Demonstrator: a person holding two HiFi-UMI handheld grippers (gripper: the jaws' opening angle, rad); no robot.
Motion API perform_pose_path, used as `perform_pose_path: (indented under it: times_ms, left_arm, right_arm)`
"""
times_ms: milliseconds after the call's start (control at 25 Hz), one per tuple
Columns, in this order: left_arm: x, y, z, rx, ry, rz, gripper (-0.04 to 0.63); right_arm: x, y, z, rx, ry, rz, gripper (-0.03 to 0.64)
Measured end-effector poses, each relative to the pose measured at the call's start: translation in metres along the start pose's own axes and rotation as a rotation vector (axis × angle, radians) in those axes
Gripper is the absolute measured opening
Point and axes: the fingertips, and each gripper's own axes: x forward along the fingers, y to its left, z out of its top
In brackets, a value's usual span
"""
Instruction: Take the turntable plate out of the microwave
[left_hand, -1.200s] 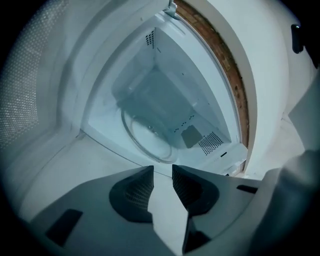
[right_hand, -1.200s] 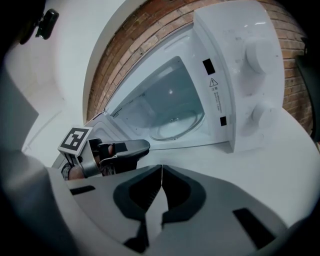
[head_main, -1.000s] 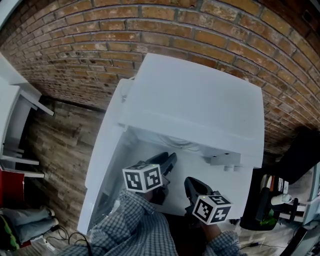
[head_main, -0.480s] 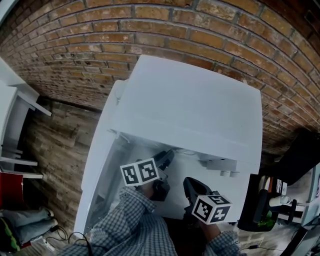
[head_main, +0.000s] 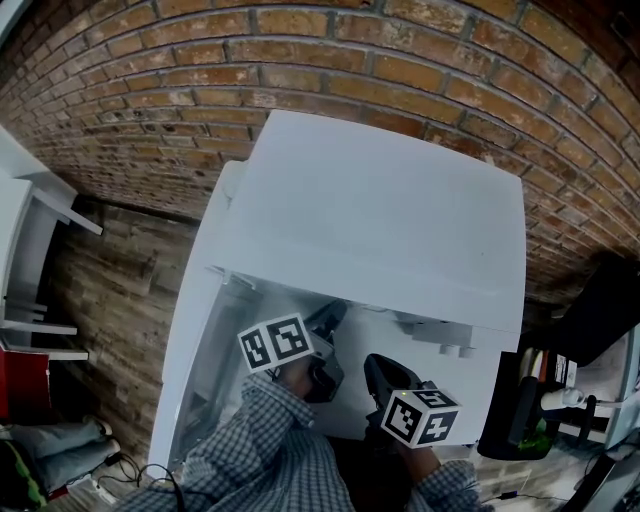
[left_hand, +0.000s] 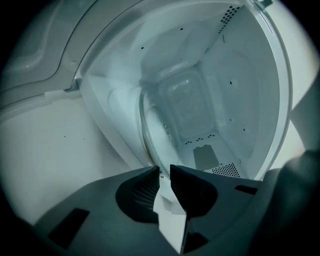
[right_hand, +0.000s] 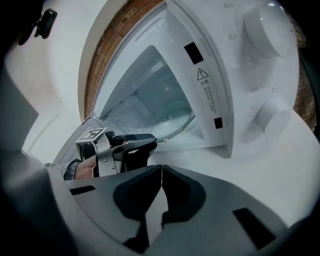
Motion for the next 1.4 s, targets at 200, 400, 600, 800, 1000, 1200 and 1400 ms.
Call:
perform_pose_path:
  times_ms: [200, 400, 600, 800, 1000, 1200, 1400]
  left_arm:
    - [-0.001, 0.000, 0.000, -0.103, -0.012, -0.036, 0.057]
    - [-0.002, 0.001, 0.001, -0.136, -0.014, -0.045, 0.050]
    - [-0.006, 0.000, 0.003, -0.198, -0.012, -0.064, 0.041]
    - [-0.011, -0.006, 0.008, -0.192, -0.019, -0.093, 0.041]
    - [-0.015, -0.013, 0.013, -0.198, -0.031, -0.133, 0.041]
    - [-0.017, -0.018, 0.015, -0.195, -0.033, -0.163, 0.041]
    - [-0.021, -0.021, 0.017, -0.209, -0.046, -0.178, 0.041]
  right_arm:
    - [0.004, 0.001, 0.001, 0.033, -0.012, 0.017, 0.020]
    - [0.020, 0.004, 0.016, 0.275, -0.111, 0.119, 0.020]
    - [0.038, 0.004, 0.035, 0.513, -0.176, 0.262, 0.021]
    - [0.051, -0.007, 0.043, 0.649, -0.217, 0.274, 0.025]
    - [0.058, -0.003, 0.063, 0.734, -0.300, 0.355, 0.133]
    - [0.066, -0.002, 0.080, 0.783, -0.363, 0.391, 0.135]
    - [0.075, -0.011, 0.097, 0.797, -0.436, 0.360, 0.134]
